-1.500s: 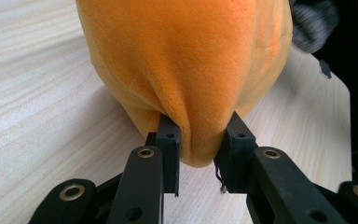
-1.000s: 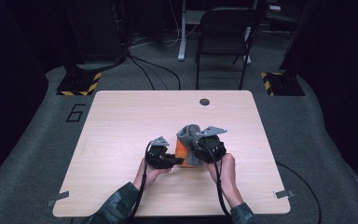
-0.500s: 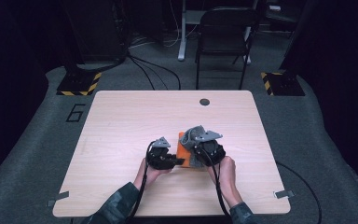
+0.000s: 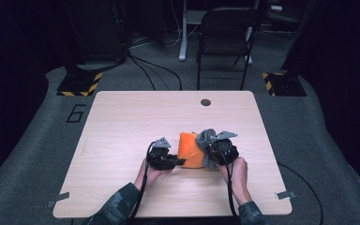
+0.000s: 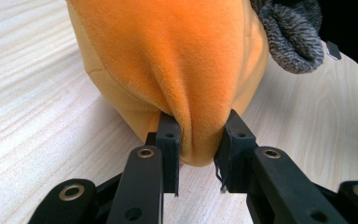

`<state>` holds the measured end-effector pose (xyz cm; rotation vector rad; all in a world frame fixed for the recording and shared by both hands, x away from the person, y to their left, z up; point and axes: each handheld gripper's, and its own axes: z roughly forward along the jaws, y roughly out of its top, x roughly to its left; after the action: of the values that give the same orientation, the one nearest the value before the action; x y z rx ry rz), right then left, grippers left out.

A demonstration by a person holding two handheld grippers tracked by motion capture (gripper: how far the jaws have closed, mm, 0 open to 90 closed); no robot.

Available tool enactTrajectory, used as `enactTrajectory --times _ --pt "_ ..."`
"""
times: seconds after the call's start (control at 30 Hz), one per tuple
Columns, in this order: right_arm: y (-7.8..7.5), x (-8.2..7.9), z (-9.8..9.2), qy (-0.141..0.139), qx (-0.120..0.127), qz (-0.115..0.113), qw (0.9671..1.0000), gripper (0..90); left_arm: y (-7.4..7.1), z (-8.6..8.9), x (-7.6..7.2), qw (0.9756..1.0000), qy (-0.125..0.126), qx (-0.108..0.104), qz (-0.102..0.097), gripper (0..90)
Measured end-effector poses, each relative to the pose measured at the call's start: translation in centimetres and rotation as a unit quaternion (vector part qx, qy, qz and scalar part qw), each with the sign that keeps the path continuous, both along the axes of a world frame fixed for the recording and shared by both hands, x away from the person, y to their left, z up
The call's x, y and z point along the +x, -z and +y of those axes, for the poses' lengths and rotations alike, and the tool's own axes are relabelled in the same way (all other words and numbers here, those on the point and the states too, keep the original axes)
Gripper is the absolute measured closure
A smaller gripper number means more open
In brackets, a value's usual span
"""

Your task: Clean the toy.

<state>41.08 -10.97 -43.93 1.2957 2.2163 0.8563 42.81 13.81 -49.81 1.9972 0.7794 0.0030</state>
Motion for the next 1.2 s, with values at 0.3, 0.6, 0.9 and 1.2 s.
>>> enactTrajectory --times 0.3,0.6,0.9,1.2 --pt "0.6 0.6 -1.1 0.018 0.001 0.015 0.9997 68.6 0.1 0.1 0.1 1.0000 0.007 -0.001 -0.005 73.0" --pt "3.0 1.9 -2.9 0.044 -0.020 0.042 0.9979 68.4 0.1 0.1 0.1 1.0000 0.007 0.001 -0.005 73.1" --pt "3.9 2.6 -4.2 0.060 -0.028 0.056 0.9962 68.2 0.1 0.1 0.1 1.0000 0.007 0.001 -0.007 73.0" --pt "-2.6 -0.6 -1.5 0.006 0.031 -0.013 0.9994 68.1 0.0 -0.1 -0.1 0.9999 0.008 0.004 -0.014 72.9"
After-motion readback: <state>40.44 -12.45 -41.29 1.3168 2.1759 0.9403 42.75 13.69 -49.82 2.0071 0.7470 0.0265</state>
